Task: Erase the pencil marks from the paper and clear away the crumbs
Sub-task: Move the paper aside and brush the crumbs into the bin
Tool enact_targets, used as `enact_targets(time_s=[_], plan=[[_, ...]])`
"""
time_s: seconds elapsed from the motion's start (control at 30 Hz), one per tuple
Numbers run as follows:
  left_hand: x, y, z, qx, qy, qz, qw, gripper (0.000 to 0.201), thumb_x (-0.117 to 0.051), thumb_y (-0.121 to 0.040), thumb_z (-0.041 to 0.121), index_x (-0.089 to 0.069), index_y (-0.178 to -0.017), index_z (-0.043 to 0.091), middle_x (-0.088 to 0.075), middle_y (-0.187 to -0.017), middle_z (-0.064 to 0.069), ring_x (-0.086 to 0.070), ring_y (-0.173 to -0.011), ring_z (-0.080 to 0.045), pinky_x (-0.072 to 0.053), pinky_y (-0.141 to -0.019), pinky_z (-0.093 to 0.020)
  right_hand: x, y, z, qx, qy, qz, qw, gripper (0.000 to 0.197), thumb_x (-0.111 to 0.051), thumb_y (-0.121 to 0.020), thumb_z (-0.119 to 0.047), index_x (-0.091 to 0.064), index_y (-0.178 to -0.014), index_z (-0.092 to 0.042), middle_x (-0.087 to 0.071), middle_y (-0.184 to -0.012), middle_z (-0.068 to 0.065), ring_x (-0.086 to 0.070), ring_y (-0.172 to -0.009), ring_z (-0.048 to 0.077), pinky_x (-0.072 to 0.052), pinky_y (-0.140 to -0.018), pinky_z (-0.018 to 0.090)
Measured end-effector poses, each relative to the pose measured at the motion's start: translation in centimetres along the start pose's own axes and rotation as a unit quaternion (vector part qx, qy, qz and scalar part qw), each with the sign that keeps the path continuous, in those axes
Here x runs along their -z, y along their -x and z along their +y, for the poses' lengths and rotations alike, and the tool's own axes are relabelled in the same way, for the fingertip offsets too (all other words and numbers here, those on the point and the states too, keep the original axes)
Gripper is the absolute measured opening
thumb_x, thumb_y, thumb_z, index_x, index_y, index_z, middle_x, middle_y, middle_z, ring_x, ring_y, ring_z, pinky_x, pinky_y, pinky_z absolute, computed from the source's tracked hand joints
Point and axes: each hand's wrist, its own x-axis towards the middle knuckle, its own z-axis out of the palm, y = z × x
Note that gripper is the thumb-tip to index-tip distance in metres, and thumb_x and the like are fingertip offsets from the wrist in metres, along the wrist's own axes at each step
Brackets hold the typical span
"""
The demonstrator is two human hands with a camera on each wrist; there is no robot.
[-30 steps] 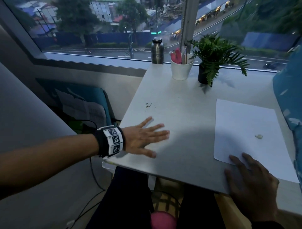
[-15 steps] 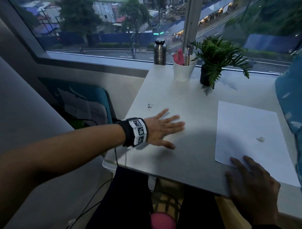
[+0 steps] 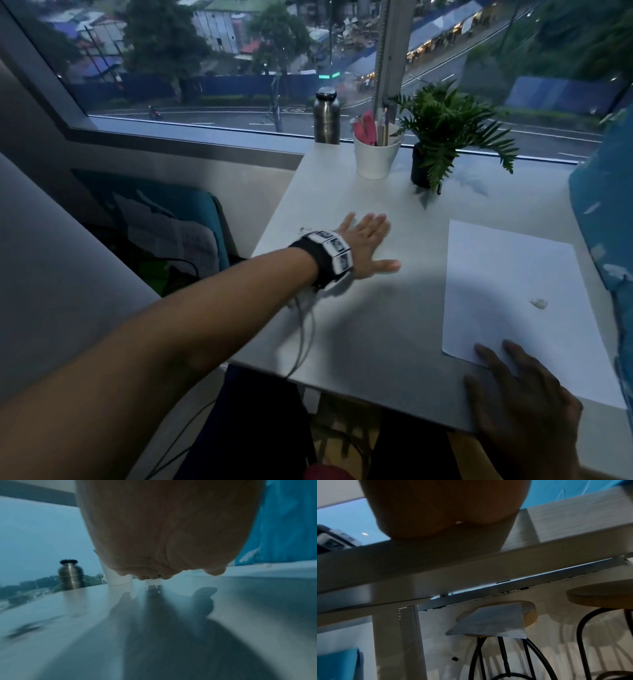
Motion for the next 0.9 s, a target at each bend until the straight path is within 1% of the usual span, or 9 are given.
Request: enact_targets(time_s=[0.07, 0.13, 0.23, 0.43, 0.6, 0.7, 0.73, 0.8, 0.9], plan=[[0.9, -2.9, 1.4, -0.001, 0.030, -0.016, 0.999, 0.098, -0.022, -0.089, 0.078, 0.010, -0.156, 0.015, 0.017, -0.163, -0.003, 0.012, -0.150, -0.021, 0.010, -0.118, -0.044, 0.0, 0.0, 0.0, 0.004, -0.003, 0.018, 1.000, 0.054, -0.046, -0.083, -0.054, -0.070, -0.119, -0.022, -0.061, -0.131, 0.013, -0.061, -0.112, 0.035, -0.044, -0.083, 0.047], [1.3, -5.1, 1.4, 0.026, 0.058, -0.033, 0.997, 0.097, -0.024, -0.090, 0.077, 0.009, -0.156, 0.016, 0.016, -0.163, -0.003, 0.012, -0.151, -0.022, 0.007, -0.119, -0.044, -0.1, 0.0, 0.2, 0.014, 0.000, 0.025, 1.000, 0.052, -0.048, -0.084, -0.053, -0.072, -0.116, -0.020, -0.063, -0.129, 0.013, -0.064, -0.108, 0.035, -0.046, -0.080, 0.046], [1.1, -6.1, -0.1, 0.045, 0.085, -0.044, 0.994, 0.094, -0.026, -0.092, 0.075, 0.008, -0.157, 0.017, 0.016, -0.163, 0.000, 0.011, -0.151, -0.020, 0.003, -0.120, -0.044, -0.4, -0.1, 0.5, 0.019, -0.006, 0.016, 1.000, 0.053, -0.050, -0.082, -0.054, -0.071, -0.117, -0.021, -0.062, -0.129, 0.014, -0.064, -0.108, 0.036, -0.047, -0.083, 0.047], [-0.9, -1.0, -3.0, 0.030, 0.048, -0.041, 0.998, 0.096, -0.027, -0.090, 0.075, 0.009, -0.156, 0.015, 0.016, -0.163, -0.001, 0.010, -0.151, -0.018, 0.002, -0.122, -0.044, -0.5, -0.3, 0.7, 0.022, -0.006, 0.008, 1.000, 0.054, -0.048, -0.083, -0.054, -0.071, -0.118, -0.020, -0.062, -0.130, 0.016, -0.063, -0.109, 0.037, -0.047, -0.082, 0.048], [-1.2, 3.9, -5.6, 0.063, -0.007, -0.058, 0.996, 0.100, -0.023, -0.088, 0.079, 0.005, -0.157, 0.011, 0.010, -0.164, -0.005, 0.005, -0.151, -0.018, 0.003, -0.121, -0.045, 0.2, -0.2, 0.3, 0.011, -0.019, -0.012, 1.000, 0.056, -0.047, -0.082, -0.053, -0.070, -0.120, -0.020, -0.059, -0.133, 0.015, -0.059, -0.115, 0.037, -0.046, -0.086, 0.054], [-0.4, 4.3, -5.1, 0.082, -0.029, -0.026, 0.996, 0.107, -0.023, -0.085, 0.083, 0.002, -0.156, 0.008, 0.005, -0.164, -0.010, 0.002, -0.152, -0.022, 0.003, -0.122, -0.045, 0.7, -0.1, -0.4, -0.015, -0.027, -0.032, 0.999, 0.058, -0.045, -0.080, -0.055, -0.067, -0.123, -0.023, -0.056, -0.136, 0.012, -0.055, -0.120, 0.035, -0.042, -0.090, 0.053], [0.1, 4.0, -4.3, 0.071, -0.031, -0.007, 0.997, 0.107, -0.024, -0.085, 0.082, 0.003, -0.156, 0.007, 0.006, -0.164, -0.011, 0.003, -0.151, -0.024, 0.003, -0.122, -0.045, 0.8, 0.0, -0.5, -0.019, -0.030, -0.037, 0.999, 0.058, -0.045, -0.080, -0.055, -0.067, -0.123, -0.023, -0.056, -0.136, 0.011, -0.056, -0.119, 0.035, -0.042, -0.090, 0.052], [1.0, 2.8, -2.3, 0.015, -0.028, 0.012, 0.999, 0.103, -0.026, -0.088, 0.079, 0.004, -0.156, 0.009, 0.008, -0.164, -0.010, 0.004, -0.151, -0.024, 0.002, -0.122, -0.046, 1.0, 0.0, -0.4, -0.021, -0.026, -0.041, 0.999, 0.057, -0.046, -0.080, -0.055, -0.068, -0.121, -0.023, -0.057, -0.135, 0.011, -0.058, -0.116, 0.035, -0.044, -0.086, 0.051], [0.8, 0.9, 0.4, -0.056, 0.007, -0.040, 0.998, 0.091, -0.027, -0.093, 0.073, 0.005, -0.157, 0.017, 0.009, -0.164, -0.003, 0.004, -0.151, -0.022, 0.002, -0.121, -0.046, 1.5, -0.3, -0.7, -0.035, -0.017, -0.056, 0.998, 0.058, -0.045, -0.080, -0.057, -0.069, -0.120, -0.023, -0.059, -0.133, 0.012, -0.059, -0.114, 0.035, -0.044, -0.084, 0.049]])
